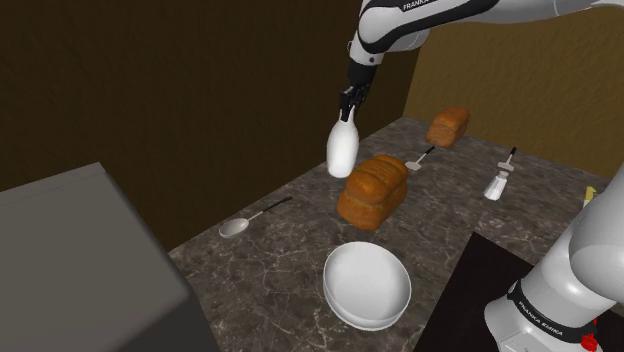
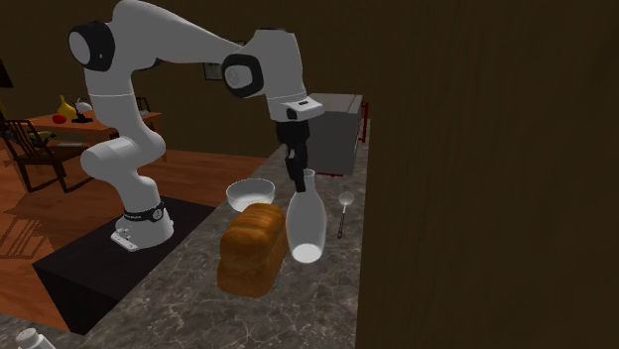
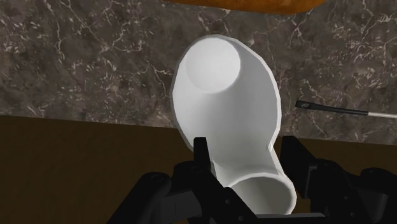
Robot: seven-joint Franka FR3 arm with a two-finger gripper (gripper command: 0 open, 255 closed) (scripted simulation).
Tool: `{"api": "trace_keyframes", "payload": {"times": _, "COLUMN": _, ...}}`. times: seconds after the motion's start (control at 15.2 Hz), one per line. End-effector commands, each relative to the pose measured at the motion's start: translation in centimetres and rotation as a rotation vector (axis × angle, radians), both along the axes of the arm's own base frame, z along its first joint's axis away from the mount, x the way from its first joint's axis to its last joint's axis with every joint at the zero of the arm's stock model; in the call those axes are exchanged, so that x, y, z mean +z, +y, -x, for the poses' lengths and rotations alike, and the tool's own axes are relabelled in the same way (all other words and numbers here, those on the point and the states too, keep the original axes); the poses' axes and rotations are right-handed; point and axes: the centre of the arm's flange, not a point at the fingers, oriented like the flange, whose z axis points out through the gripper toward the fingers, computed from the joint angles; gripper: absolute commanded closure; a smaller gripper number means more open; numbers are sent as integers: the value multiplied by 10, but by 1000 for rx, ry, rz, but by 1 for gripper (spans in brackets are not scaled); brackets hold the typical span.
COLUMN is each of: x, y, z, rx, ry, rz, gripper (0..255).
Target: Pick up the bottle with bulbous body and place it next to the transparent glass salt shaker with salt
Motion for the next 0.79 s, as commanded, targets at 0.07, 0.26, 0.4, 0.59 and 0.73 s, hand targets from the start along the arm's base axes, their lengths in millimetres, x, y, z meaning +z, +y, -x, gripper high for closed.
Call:
{"api": "trace_keyframes", "payload": {"times": 0.07, "x": 16, "y": 0, "z": -1, "rx": 0, "ry": 0, "rz": 0, "gripper": 255}}
{"api": "trace_keyframes", "payload": {"times": 0.26, "x": 32, "y": 0, "z": -1, "rx": 0, "ry": 0, "rz": 0, "gripper": 255}}
{"api": "trace_keyframes", "payload": {"times": 0.4, "x": 43, "y": 0, "z": -1, "rx": 0, "ry": 0, "rz": 0, "gripper": 255}}
{"api": "trace_keyframes", "payload": {"times": 0.59, "x": 59, "y": 0, "z": -1, "rx": 0, "ry": 0, "rz": 0, "gripper": 255}}
{"api": "trace_keyframes", "payload": {"times": 0.73, "x": 69, "y": 0, "z": -1, "rx": 0, "ry": 0, "rz": 0, "gripper": 255}}
